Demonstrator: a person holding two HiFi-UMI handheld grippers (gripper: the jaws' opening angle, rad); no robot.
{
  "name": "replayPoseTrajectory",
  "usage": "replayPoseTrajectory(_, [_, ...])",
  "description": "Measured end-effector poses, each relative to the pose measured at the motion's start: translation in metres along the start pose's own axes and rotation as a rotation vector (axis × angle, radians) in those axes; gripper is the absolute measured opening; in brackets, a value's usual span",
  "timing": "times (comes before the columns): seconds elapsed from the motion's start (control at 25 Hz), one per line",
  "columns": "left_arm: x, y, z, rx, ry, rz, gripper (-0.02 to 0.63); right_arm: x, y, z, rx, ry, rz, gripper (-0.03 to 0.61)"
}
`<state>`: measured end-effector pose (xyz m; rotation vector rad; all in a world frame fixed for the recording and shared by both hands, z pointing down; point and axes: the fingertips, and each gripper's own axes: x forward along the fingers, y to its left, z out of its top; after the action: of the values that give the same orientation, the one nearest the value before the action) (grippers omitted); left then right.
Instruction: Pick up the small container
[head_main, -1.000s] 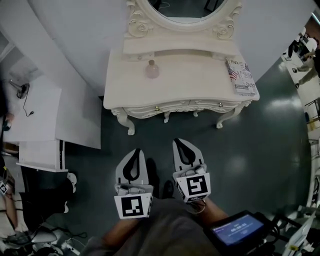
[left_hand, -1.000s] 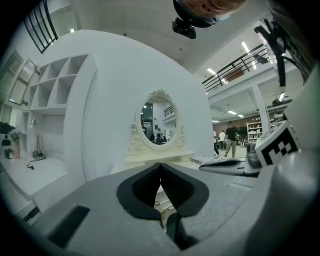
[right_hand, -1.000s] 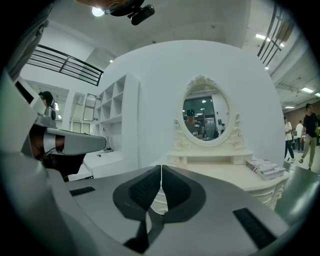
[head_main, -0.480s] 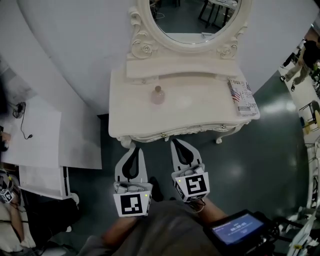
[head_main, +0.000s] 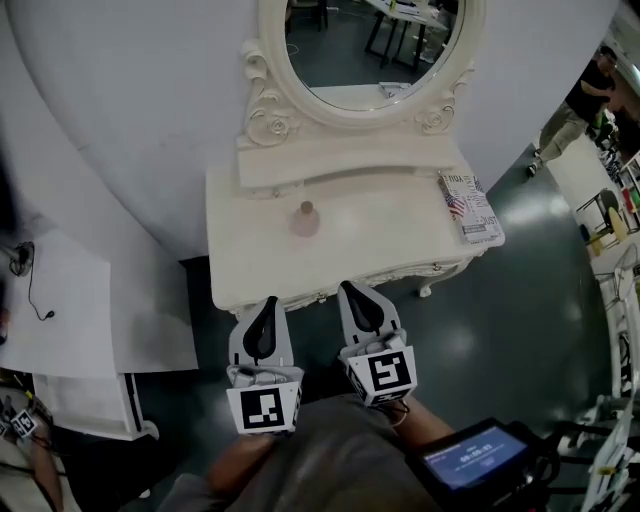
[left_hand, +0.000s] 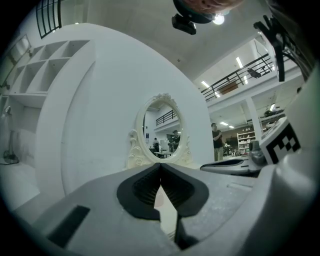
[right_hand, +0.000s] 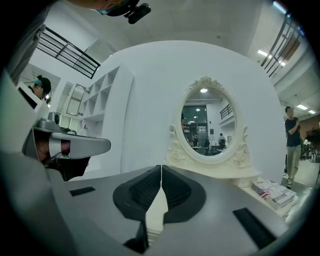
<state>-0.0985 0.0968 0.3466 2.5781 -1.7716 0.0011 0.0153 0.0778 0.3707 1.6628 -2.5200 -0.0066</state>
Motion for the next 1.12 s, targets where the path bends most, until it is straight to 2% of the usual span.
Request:
replayPoseTrajectory(0.16, [0.011,0.003,-0.004,-0.012,0.005,-0.008,0.014,0.007,-0.007,-0.002,-0.021,0.01,-0.016,0.015])
replayPoseTrajectory(0.52, [0.048,0.004,-0.016,0.002,0.034,0.004,0.014,0.036,-0.034,-0.02,0.025,0.027,-0.021,0.015])
replayPoseTrajectory(0.84, [0.1,0.01,-0.027,0.029,0.102,0.042,0.014,0.086,-0.06,-0.03,0.07,0.046,0.046,0.015])
replayPoseTrajectory(1.12, [0.152,0.016,-0.022,0.058,0.119,0.105,0.014,0.136,-0.079,-0.028,0.074,0.03,0.161,0.015])
